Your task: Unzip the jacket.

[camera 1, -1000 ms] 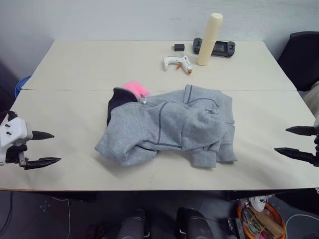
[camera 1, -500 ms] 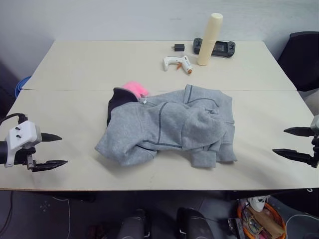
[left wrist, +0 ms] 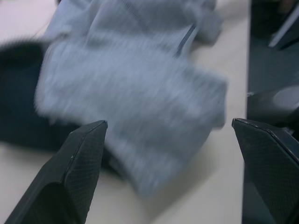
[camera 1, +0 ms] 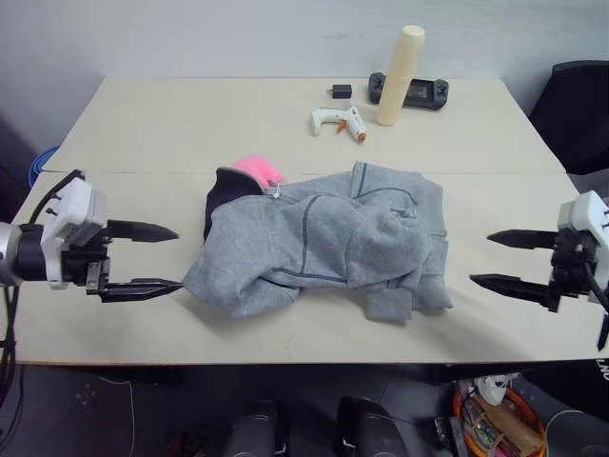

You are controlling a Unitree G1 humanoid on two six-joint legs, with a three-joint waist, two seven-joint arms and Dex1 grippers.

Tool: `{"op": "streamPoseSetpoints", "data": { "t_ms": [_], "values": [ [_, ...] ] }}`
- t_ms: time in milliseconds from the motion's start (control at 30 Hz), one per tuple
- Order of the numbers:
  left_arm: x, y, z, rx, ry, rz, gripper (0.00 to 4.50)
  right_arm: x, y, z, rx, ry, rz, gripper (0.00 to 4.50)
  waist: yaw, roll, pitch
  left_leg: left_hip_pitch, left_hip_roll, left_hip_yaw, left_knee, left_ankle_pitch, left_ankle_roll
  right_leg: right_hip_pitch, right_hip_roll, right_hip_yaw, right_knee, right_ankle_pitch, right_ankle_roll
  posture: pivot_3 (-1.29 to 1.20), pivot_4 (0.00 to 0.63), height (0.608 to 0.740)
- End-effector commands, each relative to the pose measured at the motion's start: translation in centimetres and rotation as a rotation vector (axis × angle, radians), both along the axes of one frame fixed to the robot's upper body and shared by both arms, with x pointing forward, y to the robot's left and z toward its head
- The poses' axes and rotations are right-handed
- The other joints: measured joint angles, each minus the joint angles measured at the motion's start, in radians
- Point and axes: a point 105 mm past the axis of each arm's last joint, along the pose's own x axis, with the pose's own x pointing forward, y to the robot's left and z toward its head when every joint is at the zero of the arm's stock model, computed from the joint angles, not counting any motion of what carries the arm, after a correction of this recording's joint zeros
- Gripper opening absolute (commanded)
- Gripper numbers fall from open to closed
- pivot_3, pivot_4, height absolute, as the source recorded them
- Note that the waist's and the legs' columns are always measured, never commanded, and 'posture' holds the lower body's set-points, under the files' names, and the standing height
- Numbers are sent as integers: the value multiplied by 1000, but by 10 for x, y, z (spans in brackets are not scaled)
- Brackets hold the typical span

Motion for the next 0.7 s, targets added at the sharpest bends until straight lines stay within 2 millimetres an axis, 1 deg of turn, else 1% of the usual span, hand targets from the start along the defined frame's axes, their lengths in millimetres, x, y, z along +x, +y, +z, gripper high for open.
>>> {"op": "streamPoseSetpoints", "data": {
  "t_ms": [33, 133, 167, 267, 367, 467, 567, 633, 700],
  "values": [
    [-6, -23, 5, 7, -17, -109, 4500, 19, 10, -8, 40, 18, -27, 4452, 1, 0, 0, 0, 0, 0, 0, 0, 0, 0, 0, 0, 0, 0, 0, 0, 150, 740],
    [-4, -36, 2, 24, -30, -168, 4500, 29, 16, -18, 76, 62, -9, 4452, 5, 0, 0, 0, 0, 1, 0, 0, 0, 0, 2, 0, 0, 0, 0, 0, 150, 740],
    [-2, -41, 2, 20, -38, -185, 4500, 31, 20, -20, 103, 77, 12, 4452, 7, 0, 0, -1, -1, 1, 0, 1, 1, 0, 6, -1, 0, 0, 0, 0, 150, 740],
    [3, -52, 2, 13, -55, -218, 4500, 39, 31, -21, 171, 114, 38, 4452, 6, 0, 0, -2, -1, 1, 2, 2, 2, 0, 6, -1, 0, 0, 0, 0, 150, 740],
    [9, -59, -1, 29, -83, -220, 4500, 44, 44, -22, 208, 147, 68, 4452, 5, 0, 0, -2, -1, 1, 3, 2, 3, 0, 6, -1, 0, 0, 0, 0, 150, 740],
    [11, -59, -4, 43, -97, -216, 4500, 45, 54, -22, 244, 177, 90, 4452, 4, 0, 0, -2, -1, 0, 2, 2, 3, 0, 7, -1, 0, 0, 0, 0, 150, 740],
    [12, -58, -2, 43, -108, -206, 4500, 41, 58, -25, 258, 197, 116, 3931, 4, 0, 0, -2, -1, 0, 2, 2, 3, 0, 7, -1, 0, 0, 0, 0, 150, 740],
    [14, -57, -1, 43, -115, -202, 4500, 36, 62, -25, 281, 208, 146, 3336, 5, 0, 0, -2, -1, 0, 2, 2, 3, 0, 7, -1, 0, 0, 0, 0, 150, 740],
    [15, -57, 0, 45, -123, -199, 4500, 30, 66, -23, 290, 211, 170, 2609, 7, 0, 0, -2, -1, 0, 3, 2, 3, 0, 6, -1, 0, 0, 0, 0, 150, 740]
  ]
}}
